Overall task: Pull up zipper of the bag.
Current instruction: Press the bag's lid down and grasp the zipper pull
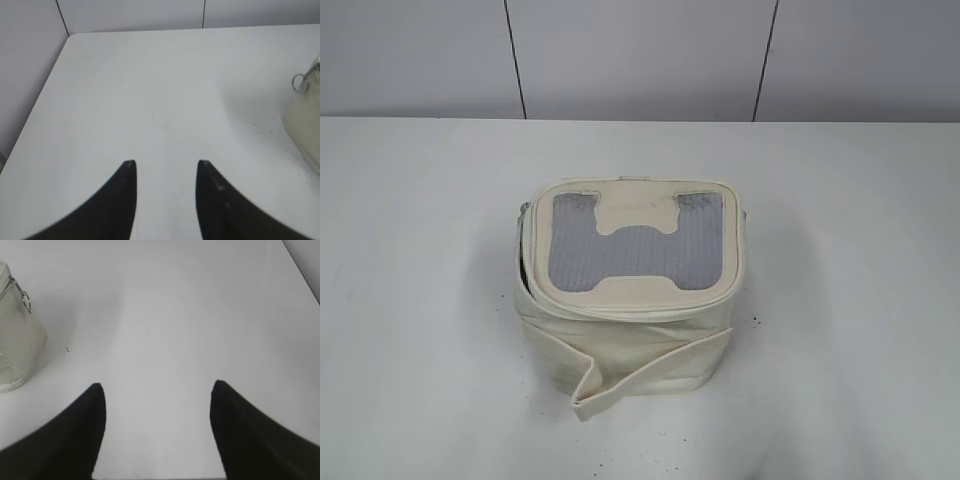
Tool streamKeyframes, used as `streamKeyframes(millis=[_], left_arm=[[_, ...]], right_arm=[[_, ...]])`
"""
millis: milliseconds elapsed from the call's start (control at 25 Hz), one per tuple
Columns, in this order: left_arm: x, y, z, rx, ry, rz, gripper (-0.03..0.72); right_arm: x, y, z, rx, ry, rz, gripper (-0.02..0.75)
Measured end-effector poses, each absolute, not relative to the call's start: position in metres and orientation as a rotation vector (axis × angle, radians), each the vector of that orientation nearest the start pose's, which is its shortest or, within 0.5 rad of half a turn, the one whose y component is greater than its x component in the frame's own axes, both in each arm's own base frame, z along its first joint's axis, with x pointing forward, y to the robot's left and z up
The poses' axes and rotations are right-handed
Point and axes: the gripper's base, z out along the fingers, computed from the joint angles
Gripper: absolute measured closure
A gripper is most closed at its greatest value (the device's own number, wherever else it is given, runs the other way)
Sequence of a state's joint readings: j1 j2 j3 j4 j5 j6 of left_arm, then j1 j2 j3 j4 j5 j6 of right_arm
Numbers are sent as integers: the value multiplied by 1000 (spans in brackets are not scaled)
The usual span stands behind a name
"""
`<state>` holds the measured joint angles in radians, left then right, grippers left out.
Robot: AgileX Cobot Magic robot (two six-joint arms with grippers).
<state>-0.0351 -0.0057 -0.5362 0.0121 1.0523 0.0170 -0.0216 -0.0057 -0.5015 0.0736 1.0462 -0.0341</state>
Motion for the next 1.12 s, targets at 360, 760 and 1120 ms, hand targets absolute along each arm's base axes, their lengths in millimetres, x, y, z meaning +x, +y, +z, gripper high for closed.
streamKeyframes(millis=[360, 760, 1120], left_arm=[[-10, 1, 288, 51, 1993, 3, 380], [-10, 1, 288, 51, 1993, 3, 380], [-9, -1, 288, 64, 1999, -40, 380]], right_arm=[[-5, 6, 279, -16, 2021, 52, 223], [-5, 6, 279, -16, 2021, 52, 223], [-2, 6, 280, -15, 2036, 61, 223]])
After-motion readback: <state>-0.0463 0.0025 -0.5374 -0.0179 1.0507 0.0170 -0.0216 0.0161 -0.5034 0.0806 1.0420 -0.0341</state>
